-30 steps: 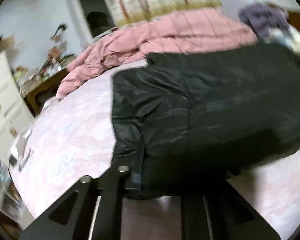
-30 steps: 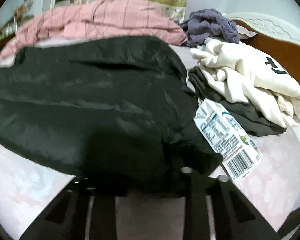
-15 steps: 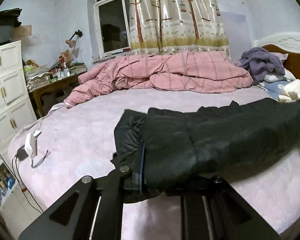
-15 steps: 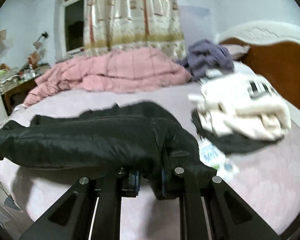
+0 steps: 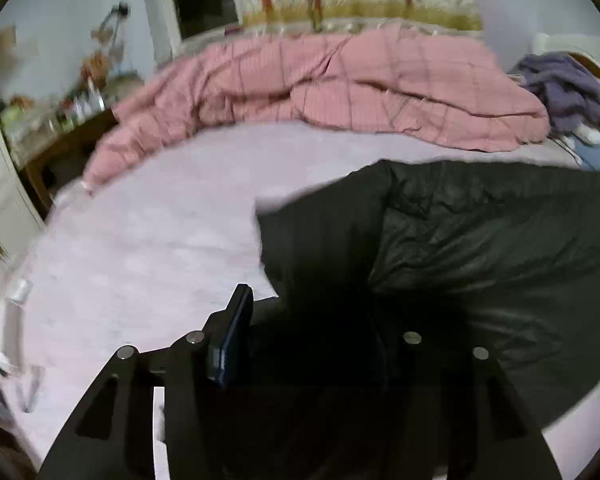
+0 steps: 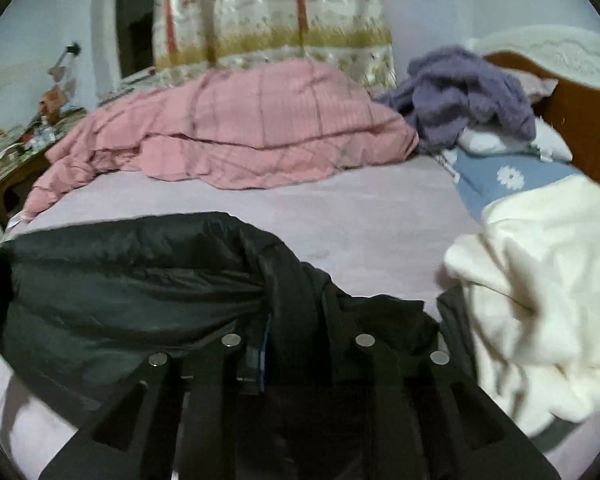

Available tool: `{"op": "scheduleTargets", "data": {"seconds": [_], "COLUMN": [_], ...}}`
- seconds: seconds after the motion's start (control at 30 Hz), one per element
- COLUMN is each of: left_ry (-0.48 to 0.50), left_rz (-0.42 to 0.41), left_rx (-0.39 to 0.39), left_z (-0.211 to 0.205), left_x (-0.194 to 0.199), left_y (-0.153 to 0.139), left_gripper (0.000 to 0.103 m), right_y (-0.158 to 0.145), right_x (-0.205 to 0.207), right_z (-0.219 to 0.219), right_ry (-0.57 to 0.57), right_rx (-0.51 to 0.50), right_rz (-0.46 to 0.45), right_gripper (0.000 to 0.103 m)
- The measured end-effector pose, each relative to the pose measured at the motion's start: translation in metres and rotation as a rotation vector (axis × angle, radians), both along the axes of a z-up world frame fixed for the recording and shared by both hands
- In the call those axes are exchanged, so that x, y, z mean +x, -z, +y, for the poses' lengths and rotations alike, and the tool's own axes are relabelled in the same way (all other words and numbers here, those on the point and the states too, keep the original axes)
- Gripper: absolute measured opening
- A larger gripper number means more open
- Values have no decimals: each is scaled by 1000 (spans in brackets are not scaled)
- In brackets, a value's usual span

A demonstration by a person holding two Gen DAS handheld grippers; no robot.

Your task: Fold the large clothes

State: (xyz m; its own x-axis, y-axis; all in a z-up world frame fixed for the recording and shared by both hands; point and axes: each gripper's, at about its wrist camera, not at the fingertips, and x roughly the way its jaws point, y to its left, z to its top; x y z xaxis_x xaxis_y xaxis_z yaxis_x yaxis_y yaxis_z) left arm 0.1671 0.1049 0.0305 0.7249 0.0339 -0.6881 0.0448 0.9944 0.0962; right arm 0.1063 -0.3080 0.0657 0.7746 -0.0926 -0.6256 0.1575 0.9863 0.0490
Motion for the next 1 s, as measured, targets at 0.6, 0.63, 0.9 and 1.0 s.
{"op": "scheduleTargets", "data": {"seconds": [0.6, 0.63, 0.9, 1.0], "left_ry": [88, 97, 155, 118], "left_rz": [-389, -395, -207, -183], "left_rx": [-66, -72, -193, -145], "left_z": [-3, -7, -20, -26], "left_x": [-59, -59, -17, -1], "left_y": [-59, -60, -3, 9], "left_gripper": [71, 71, 39, 41], "right_y": [-40, -46, -11, 14], "right_x": [-57, -57, -11, 19], "right_z": [-24, -21, 4, -4], "right_ry": [144, 109, -65, -55], "right_rx": [98, 93, 94, 102], "right_rz": [-442, -429, -268, -194], "right_gripper": [91, 91, 85, 82]}}
